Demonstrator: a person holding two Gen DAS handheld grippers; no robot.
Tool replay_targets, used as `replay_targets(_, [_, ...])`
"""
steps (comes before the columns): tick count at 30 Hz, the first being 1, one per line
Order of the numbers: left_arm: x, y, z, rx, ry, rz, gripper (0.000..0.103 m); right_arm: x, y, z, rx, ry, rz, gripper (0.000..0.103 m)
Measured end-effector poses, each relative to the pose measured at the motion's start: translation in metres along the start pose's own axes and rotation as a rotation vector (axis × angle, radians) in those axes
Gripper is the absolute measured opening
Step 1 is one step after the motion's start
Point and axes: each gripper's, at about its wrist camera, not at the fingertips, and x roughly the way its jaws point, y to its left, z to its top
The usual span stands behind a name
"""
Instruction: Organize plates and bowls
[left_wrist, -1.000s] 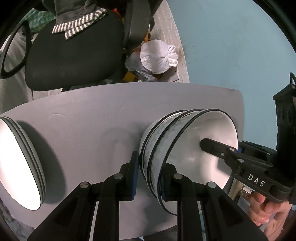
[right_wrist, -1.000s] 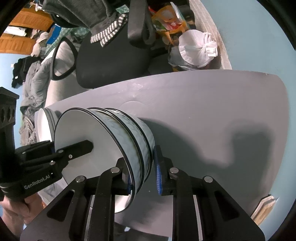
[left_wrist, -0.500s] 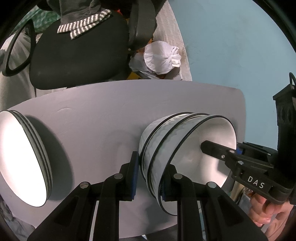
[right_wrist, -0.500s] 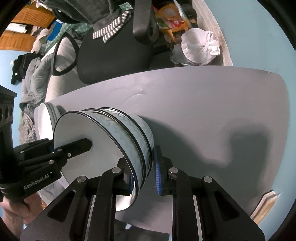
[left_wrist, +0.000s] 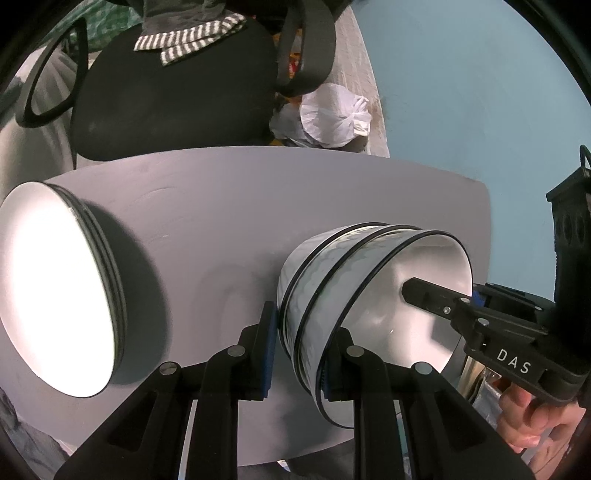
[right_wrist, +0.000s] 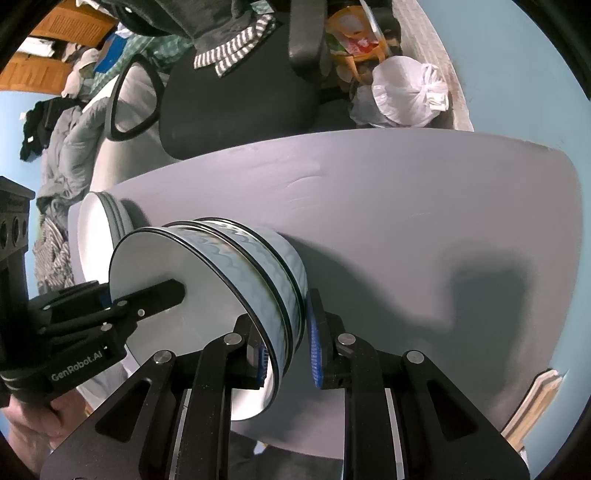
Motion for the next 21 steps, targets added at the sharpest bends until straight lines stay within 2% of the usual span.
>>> replay_targets(21, [-0.045,0.062,-0.020,-0.075,-0.067,-0.037,0.019,0.000,0.079,0.005,-0.076,-0.004,-0.041,0.018])
